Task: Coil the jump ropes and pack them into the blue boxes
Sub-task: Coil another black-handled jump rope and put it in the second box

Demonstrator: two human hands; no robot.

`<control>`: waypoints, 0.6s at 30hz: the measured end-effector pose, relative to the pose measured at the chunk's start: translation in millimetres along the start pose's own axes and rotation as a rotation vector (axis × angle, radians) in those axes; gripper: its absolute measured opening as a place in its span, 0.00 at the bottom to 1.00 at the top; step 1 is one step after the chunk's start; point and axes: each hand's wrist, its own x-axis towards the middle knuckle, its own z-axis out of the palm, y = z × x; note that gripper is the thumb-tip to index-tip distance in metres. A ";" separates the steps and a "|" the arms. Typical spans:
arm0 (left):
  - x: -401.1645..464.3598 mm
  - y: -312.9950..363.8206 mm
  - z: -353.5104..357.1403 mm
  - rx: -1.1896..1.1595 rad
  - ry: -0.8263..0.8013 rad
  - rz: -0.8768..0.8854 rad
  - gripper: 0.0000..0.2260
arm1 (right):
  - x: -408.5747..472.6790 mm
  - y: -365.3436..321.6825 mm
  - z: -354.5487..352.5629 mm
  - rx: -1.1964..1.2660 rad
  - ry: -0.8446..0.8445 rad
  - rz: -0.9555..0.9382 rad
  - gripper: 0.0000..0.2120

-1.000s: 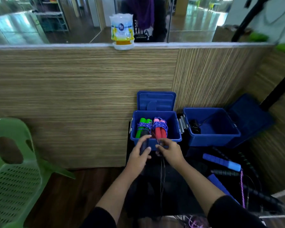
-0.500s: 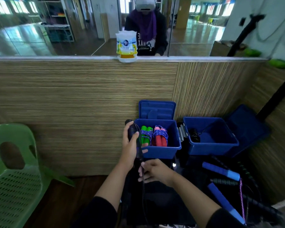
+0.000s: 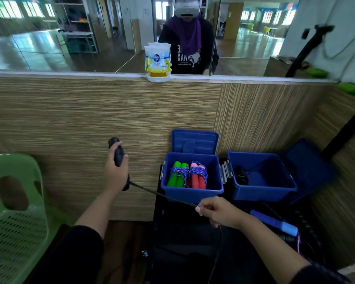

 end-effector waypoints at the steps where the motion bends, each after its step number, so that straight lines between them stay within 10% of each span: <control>1: -0.9 -2.1 -1.3 0.048 -0.030 0.032 0.19 | -1.4 -1.7 -3.7 -0.056 0.036 -0.030 0.12; 11: -73.9 4.1 38.2 0.488 -0.863 0.311 0.18 | 4.4 -45.4 -46.2 -0.124 0.306 -0.296 0.09; 18: -111.9 35.3 37.8 0.431 -0.971 0.377 0.25 | 18.1 -46.0 -53.8 -0.054 0.186 -0.248 0.08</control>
